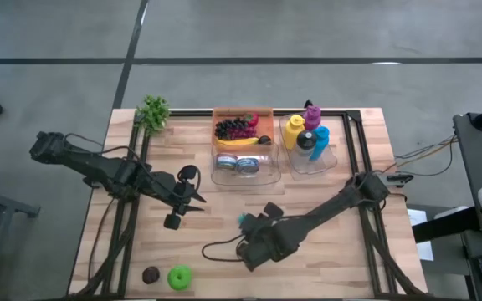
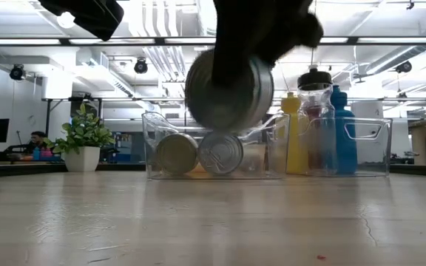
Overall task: Pick & Place Food Item
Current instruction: Put the yellow and blue can into the left transparent bin
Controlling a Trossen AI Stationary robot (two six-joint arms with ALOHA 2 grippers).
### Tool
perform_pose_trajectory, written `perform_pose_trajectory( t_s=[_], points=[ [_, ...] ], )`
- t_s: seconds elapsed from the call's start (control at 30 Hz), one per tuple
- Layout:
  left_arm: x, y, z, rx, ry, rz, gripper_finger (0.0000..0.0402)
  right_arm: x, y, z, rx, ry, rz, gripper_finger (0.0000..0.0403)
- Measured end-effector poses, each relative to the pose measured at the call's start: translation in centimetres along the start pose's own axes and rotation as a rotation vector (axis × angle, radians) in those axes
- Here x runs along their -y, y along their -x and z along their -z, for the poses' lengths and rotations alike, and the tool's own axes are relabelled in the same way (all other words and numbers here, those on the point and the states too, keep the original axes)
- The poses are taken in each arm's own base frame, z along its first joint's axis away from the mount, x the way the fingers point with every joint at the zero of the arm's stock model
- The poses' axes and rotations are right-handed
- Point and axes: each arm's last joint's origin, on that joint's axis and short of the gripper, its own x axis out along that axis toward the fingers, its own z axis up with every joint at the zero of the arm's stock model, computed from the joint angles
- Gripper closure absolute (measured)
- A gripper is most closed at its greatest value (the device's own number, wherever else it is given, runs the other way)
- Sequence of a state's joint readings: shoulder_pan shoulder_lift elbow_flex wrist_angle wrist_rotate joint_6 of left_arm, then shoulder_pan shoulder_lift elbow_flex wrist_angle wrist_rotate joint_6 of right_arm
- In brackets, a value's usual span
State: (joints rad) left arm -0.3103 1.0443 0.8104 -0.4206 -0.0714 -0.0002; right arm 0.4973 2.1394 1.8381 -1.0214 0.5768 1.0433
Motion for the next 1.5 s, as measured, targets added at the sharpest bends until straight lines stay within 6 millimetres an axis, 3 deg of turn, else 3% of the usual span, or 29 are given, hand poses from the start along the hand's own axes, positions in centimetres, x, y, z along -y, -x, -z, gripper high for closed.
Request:
perform_pose_trajectory(
  t_s=[0.23,0.43,0.77,1.17,1.37,1.5],
  points=[
    [0.0,0.0,0.0,-0.002,0.0,0.0,0.0284,2.4,3.6,-2.1,0.086,0.056,0.023,0.0271],
    [0.0,0.0,0.0,-0.003,0.0,0.0,0.0284,6.0,6.1,-4.9,0.12,0.081,0.05,0.0271],
    [0.0,0.0,0.0,-0.002,0.0,0.0,0.0284,11.8,7.5,-9.8,0.159,0.111,0.083,0.0271],
    [0.0,0.0,0.0,-0.003,0.0,0.0,0.0284,16.7,4.1,-14.0,0.052,0.201,-0.021,0.0271],
    [0.0,0.0,0.0,-0.003,0.0,0.0,0.0284,17.9,1.2,-14.9,0.024,0.313,-0.241,0.0271],
    [0.0,0.0,0.0,-0.003,0.0,0.0,0.0284,18.8,-0.7,-14.4,-0.011,0.349,-0.268,0.0271]
  ],
)
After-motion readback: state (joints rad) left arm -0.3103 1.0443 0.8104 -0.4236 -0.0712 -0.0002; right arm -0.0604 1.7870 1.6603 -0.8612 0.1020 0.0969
